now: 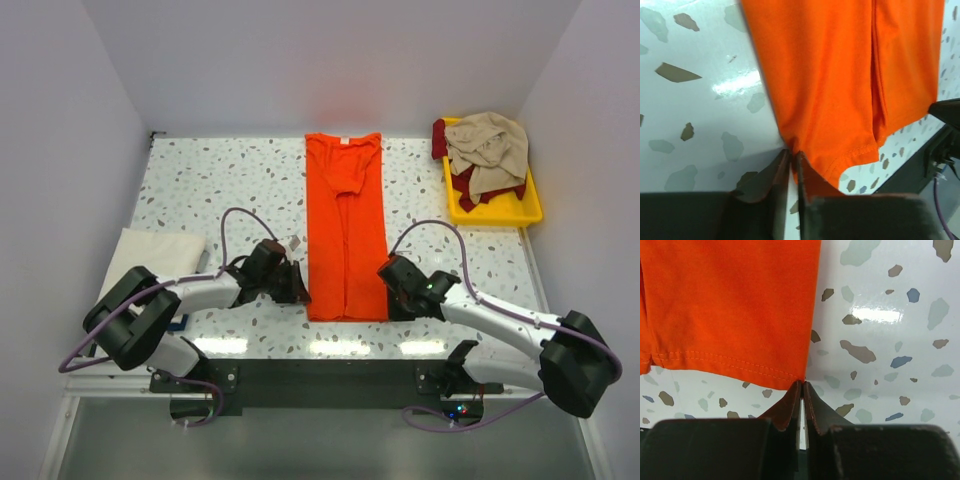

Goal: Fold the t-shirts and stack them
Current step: Fold the tshirt

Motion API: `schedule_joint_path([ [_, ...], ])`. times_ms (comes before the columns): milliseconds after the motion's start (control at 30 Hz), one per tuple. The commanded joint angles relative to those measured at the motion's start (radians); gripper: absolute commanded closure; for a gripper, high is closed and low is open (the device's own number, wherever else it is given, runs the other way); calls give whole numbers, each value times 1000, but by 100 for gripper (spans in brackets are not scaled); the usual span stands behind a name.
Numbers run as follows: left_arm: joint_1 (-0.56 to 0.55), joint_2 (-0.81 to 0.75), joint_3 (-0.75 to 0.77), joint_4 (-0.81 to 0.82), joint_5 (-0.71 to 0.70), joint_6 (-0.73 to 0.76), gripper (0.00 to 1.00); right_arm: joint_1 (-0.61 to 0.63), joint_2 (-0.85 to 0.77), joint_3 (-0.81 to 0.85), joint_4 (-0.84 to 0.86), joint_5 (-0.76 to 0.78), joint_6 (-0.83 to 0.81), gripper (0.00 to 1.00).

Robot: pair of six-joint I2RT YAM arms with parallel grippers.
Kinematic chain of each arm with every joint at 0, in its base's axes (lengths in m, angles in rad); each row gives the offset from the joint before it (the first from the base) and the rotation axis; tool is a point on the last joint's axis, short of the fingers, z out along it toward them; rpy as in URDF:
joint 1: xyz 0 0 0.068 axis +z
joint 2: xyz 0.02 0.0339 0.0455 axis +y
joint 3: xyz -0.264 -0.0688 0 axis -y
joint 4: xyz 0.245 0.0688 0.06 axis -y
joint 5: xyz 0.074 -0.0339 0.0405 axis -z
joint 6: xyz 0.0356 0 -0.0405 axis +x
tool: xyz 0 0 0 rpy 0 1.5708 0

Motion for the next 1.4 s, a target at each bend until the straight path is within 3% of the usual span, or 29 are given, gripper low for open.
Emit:
schedule_joint_path([
  [0, -10, -26, 5, -60, -21, 23, 79, 4, -17, -11, -40, 25, 34, 90],
  [33, -10, -34, 4, -65, -21, 25, 77, 4, -20, -9, -46, 25, 37, 81],
  [167, -10, -77, 16, -117, -30, 37, 71, 4, -83, 38, -80, 11, 34, 68],
  [367, -10, -143, 57, -175, -39, 49, 74, 6, -103, 109, -71, -38, 3, 71],
  [500, -22, -134, 111, -163, -42, 48, 76, 23, -28, 152, 3, -69, -9, 73],
  [867, 20, 174, 376, -14, -46, 5, 82, 193, 224, 296, 207, -37, -15, 74],
  [1167, 35, 291, 361, 36, -44, -17, 83, 233, 319, 294, 304, -31, -28, 74],
  [1367, 38, 307, 355, 38, -41, -20, 83, 248, 354, 253, 262, -26, -11, 75],
])
